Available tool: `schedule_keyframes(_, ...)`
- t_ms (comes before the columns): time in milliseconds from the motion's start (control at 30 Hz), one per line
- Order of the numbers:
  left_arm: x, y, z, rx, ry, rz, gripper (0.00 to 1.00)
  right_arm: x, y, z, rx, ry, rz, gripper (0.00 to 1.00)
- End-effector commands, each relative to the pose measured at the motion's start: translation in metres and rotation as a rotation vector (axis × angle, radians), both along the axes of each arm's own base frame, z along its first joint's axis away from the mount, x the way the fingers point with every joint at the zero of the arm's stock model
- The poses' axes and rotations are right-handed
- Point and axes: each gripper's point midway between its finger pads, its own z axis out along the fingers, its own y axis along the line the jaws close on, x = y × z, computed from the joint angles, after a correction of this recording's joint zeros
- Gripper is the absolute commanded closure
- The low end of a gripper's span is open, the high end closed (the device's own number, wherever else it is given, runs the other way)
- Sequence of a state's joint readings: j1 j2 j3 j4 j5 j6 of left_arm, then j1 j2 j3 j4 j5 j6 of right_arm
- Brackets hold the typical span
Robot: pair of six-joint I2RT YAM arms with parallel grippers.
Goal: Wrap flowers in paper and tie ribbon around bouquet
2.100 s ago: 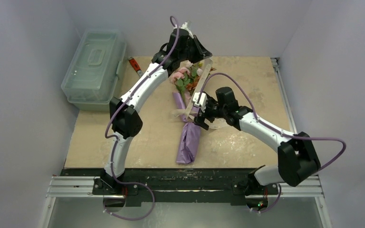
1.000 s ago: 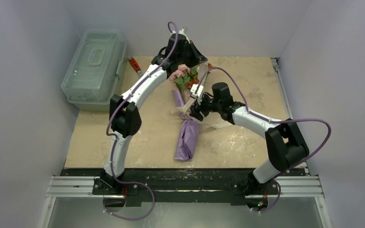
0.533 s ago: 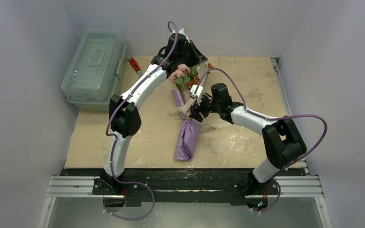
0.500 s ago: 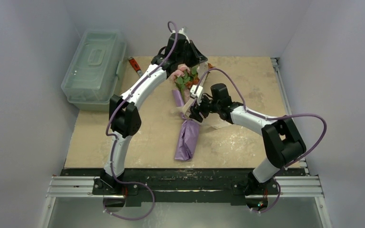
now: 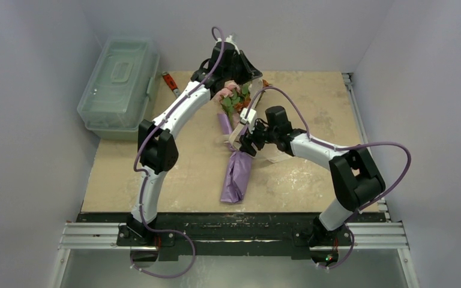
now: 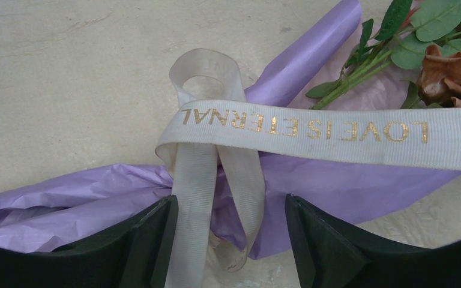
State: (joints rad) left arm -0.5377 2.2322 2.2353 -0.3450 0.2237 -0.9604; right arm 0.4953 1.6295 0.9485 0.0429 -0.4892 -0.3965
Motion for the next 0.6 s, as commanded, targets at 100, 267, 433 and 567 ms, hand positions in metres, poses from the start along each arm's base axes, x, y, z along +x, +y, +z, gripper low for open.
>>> schedule_keyframes(100,-0.001,0.004,0.044,-0.065,-0.078,0.012,1.00,0.011,0.010,0.046,0.041,-0.092,-0.014,0.21)
schedule_keyframes(267,-0.001,0.003,0.043,-0.067,-0.075,0.010,1.00,0.007,0.018,0.037,0.018,-0.074,-0.005,0.20)
schedule_keyframes(433,-0.001,0.005,0.041,-0.059,-0.070,0.010,1.00,0.005,0.021,0.030,0.007,-0.060,-0.002,0.20)
schedule_keyframes(567,0.000,0.008,0.040,-0.057,-0.068,0.014,1.00,0.008,0.020,0.022,-0.017,-0.051,-0.013,0.26)
